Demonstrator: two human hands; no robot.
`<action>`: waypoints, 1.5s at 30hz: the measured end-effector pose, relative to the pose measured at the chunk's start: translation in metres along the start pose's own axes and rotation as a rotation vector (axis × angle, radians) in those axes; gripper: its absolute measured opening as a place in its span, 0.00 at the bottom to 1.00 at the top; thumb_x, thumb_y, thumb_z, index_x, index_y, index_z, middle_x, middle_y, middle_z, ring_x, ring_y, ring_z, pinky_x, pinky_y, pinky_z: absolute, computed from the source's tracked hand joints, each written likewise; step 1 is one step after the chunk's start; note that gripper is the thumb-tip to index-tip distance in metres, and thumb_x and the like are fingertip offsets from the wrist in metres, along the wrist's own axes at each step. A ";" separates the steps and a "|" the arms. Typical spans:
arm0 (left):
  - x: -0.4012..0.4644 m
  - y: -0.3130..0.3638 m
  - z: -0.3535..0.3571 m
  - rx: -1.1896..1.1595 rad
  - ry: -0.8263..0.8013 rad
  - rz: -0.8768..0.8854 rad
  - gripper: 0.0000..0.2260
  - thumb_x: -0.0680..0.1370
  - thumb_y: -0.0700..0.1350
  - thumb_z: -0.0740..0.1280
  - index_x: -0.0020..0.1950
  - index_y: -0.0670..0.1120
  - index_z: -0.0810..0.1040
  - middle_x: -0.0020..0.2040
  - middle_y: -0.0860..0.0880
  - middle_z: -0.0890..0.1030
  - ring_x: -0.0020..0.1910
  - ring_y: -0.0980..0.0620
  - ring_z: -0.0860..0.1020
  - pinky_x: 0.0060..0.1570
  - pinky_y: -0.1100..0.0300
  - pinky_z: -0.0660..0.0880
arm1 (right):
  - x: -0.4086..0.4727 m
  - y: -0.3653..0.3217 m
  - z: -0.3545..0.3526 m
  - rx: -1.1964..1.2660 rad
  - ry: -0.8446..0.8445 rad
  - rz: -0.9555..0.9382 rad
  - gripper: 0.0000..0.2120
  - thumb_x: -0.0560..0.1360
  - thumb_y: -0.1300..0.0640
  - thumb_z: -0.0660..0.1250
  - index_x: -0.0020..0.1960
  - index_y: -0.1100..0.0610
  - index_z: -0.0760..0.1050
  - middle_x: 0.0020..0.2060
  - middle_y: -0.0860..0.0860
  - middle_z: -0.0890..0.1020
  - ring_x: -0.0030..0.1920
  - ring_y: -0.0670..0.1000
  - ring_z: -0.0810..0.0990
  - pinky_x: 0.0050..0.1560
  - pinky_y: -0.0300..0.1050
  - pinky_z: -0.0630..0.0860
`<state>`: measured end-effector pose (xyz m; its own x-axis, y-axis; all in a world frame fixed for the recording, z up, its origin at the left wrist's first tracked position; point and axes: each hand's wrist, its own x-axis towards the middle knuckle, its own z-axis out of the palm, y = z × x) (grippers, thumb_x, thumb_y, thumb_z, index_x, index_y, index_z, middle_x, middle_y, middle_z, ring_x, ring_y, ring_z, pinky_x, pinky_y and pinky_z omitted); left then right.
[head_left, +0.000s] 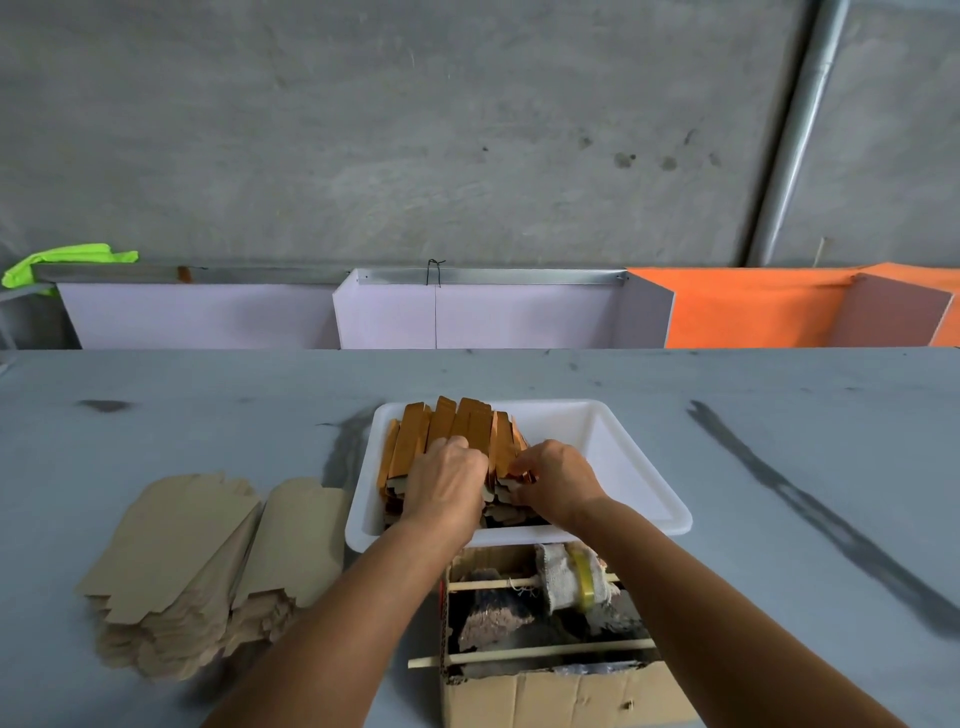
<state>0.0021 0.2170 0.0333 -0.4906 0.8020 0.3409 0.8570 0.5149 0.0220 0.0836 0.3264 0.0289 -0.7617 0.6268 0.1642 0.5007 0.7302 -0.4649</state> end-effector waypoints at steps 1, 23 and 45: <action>0.001 0.000 0.000 0.000 0.002 0.000 0.13 0.73 0.41 0.72 0.57 0.45 0.79 0.51 0.49 0.75 0.52 0.51 0.72 0.46 0.60 0.70 | 0.000 0.000 0.000 -0.009 -0.001 0.000 0.14 0.72 0.59 0.71 0.57 0.51 0.80 0.57 0.51 0.79 0.54 0.51 0.77 0.55 0.42 0.74; -0.009 -0.018 0.005 -0.144 0.095 -0.063 0.14 0.75 0.47 0.70 0.59 0.45 0.78 0.58 0.50 0.75 0.57 0.52 0.71 0.54 0.60 0.71 | -0.005 -0.008 -0.002 0.021 0.016 -0.012 0.13 0.74 0.61 0.67 0.56 0.52 0.80 0.56 0.51 0.81 0.52 0.51 0.78 0.54 0.42 0.75; -0.012 -0.026 0.008 -0.162 -0.088 -0.108 0.19 0.81 0.56 0.54 0.70 0.56 0.68 0.71 0.48 0.68 0.69 0.48 0.63 0.63 0.50 0.62 | -0.009 -0.027 -0.006 -0.113 -0.023 -0.035 0.11 0.79 0.57 0.60 0.56 0.51 0.79 0.51 0.50 0.81 0.44 0.49 0.73 0.31 0.34 0.60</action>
<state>-0.0157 0.1962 0.0208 -0.5868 0.7716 0.2455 0.8093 0.5497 0.2068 0.0798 0.3025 0.0451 -0.7880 0.5951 0.1578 0.5160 0.7782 -0.3579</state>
